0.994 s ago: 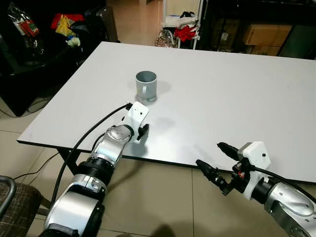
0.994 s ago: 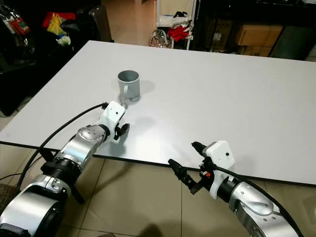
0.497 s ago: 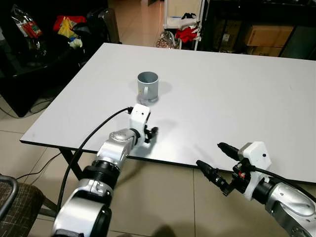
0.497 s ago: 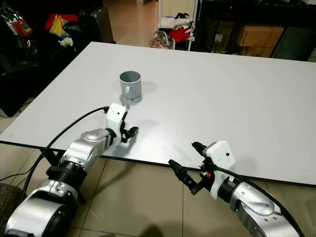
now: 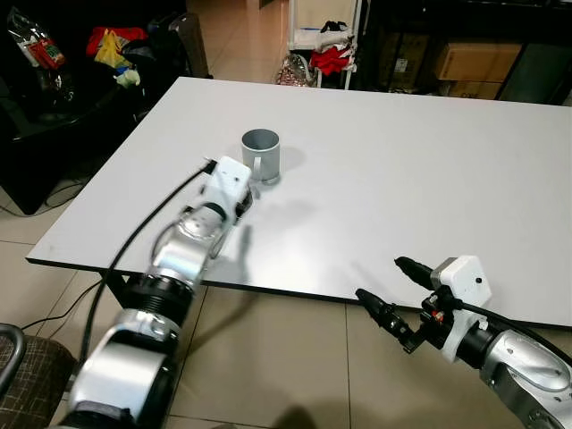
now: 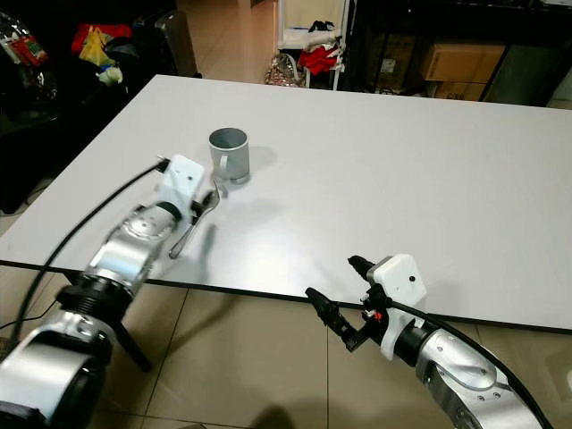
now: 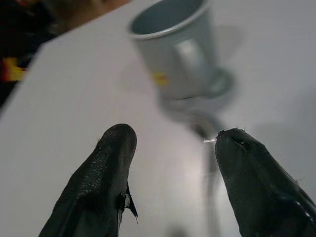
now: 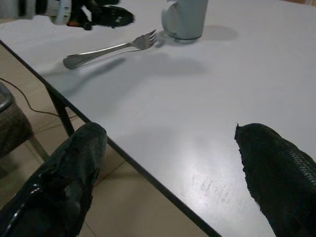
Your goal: Setting the table
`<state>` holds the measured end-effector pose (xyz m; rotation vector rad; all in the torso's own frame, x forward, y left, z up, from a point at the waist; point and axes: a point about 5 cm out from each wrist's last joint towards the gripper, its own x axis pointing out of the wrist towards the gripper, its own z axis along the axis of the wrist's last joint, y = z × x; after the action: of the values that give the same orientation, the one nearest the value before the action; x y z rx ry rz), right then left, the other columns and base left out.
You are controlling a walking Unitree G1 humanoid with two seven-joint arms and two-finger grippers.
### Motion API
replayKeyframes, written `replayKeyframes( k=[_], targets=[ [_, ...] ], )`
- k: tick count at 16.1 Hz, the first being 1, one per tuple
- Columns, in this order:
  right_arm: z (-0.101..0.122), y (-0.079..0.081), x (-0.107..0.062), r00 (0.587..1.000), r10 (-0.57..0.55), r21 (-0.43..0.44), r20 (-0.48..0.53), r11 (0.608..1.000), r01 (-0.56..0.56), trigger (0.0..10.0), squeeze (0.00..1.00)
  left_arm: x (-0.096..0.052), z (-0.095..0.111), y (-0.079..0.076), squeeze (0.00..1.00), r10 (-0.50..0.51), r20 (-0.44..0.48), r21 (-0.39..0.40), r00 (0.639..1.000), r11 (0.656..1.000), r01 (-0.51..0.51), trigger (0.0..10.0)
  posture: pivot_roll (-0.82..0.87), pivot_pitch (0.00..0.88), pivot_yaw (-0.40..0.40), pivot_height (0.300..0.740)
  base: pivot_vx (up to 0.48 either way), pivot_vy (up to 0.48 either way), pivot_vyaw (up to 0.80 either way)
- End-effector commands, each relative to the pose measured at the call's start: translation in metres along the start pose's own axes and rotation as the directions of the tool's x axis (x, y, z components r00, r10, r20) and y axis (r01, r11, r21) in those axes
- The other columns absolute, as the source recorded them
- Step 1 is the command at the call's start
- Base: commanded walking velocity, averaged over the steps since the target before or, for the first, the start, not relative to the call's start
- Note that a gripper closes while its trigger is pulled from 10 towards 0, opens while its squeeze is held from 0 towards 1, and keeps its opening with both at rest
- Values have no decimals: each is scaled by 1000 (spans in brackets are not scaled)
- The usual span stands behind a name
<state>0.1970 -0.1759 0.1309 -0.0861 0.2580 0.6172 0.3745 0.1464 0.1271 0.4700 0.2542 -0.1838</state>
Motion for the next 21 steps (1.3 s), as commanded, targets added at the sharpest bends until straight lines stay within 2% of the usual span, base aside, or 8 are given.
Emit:
replayKeyframes(
  k=[1, 5, 6, 7, 12, 15, 18, 21],
  targets=[
    [2, -3, 3, 999, -32, -16, 14, 999, 33, 10000, 0, 3, -2, 5, 0, 39, -10, 62, 999, 997, -38, 10000, -158, 0, 28, 740, 0, 0, 0],
    [-1, -2, 8, 997, -69, 1, 23, 998, 69, 10000, 0, 12, 0, 8, 0, 93, -21, 100, 995, 991, -91, 10000, -163, 0, 25, 740, 0, 0, 0],
    [-4, 3, 7, 999, -47, -15, 1, 999, 47, 10000, 0, 14, 1, 6, 0, 91, -25, 146, 996, 985, -86, 10000, -172, 0, 30, 740, 0, 0, 0],
    [-6, 5, 7, 999, -39, -21, -6, 999, 39, 10000, 0, 15, 1, 4, 0, 85, -28, 139, 996, 987, -81, 10000, -175, 0, 31, 740, 0, 0, 0],
    [-9, 8, 1, 999, -37, -31, -26, 999, 36, 10000, 0, 17, -3, -6, 0, 25, -46, 252, 999, 968, -12, 10000, -187, 0, 38, 740, 0, 0, 0],
    [-10, 8, 0, 999, -41, -34, -27, 999, 40, 10000, 0, 18, 3, -15, 0, -32, -13, 236, 999, 971, 34, 10000, -200, 0, 47, 740, 0, 0, 0],
    [-10, 8, 0, 999, -35, -37, -27, 999, 34, 10000, 0, 17, 4, -30, 0, -120, 8, 267, 993, 957, 114, 10000, -199, 0, 47, 740, 0, 0, 0],
    [-9, 7, 1, 999, -31, -43, -26, 999, 30, 10000, 0, 16, 3, -27, 0, -124, 15, 254, 992, 960, 116, 10000, -198, 0, 43, 740, 0, 0, 0]
  ],
)
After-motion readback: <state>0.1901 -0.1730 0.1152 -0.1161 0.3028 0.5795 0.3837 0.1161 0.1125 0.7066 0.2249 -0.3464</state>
